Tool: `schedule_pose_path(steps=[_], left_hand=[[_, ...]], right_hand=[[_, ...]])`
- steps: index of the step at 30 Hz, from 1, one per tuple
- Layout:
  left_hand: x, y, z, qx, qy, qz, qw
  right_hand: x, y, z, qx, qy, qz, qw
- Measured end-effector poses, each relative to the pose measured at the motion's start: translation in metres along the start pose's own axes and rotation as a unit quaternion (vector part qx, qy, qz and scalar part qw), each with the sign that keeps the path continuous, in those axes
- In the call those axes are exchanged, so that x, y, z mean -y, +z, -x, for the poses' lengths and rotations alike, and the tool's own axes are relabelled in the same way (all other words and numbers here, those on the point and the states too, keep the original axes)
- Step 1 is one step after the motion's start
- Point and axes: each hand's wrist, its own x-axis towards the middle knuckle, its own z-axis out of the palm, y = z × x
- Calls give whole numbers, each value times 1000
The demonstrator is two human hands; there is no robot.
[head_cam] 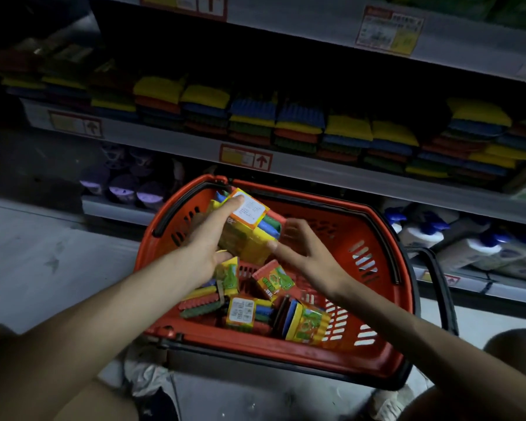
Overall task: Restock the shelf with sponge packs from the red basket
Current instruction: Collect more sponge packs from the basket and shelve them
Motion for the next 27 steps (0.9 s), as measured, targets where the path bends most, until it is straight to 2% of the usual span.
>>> schedule_pose_path(steps=[5,7,9,11,16,21,27], left_hand=[[2,-25,-19,-32,34,-71,996],[4,-29,-24,-58,74,-119,988],[5,-33,-23,-74,106,-159,979],[5,-38,-24,-69,123,-186,972],[4,-45,-31,-22,110,-187,976],[-1,-50,-32,-1,106,-192,976],[-6,-44,-26,-4,95,-175,980]], right_hand=[[-29,4,-25,61,87,28,994],[-58,7,-50,50,142,108,983],[-91,13,-73,60,178,237,953],[-121,23,-87,89,206,308,925],[-167,48,-99,57,292,281,912],[-167,54,-102,42,305,281,909],[-147,49,-101,95,253,427,863]])
